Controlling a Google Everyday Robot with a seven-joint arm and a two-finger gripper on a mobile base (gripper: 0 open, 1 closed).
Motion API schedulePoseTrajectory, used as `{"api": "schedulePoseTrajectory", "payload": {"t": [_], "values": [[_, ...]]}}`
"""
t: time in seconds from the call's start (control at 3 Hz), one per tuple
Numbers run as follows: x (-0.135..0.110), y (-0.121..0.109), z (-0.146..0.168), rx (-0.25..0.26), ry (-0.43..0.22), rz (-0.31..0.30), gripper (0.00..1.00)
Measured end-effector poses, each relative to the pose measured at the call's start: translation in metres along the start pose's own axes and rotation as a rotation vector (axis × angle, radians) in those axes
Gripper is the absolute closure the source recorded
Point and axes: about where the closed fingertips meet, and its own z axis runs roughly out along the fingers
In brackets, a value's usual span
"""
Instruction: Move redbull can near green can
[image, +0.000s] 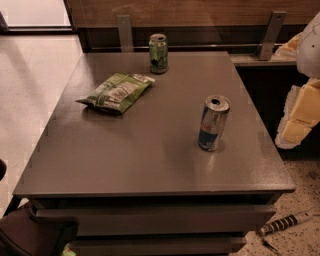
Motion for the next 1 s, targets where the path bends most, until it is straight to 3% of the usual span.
{"api": "schedulePoseTrajectory", "payload": {"t": [0.67,1.0], "values": [[-0.0005,-0.0007,0.0004,0.008,-0.019,0.013,0.00],[0.0001,-0.0025,0.0042,0.018,-0.081,0.058,0.00]]}}
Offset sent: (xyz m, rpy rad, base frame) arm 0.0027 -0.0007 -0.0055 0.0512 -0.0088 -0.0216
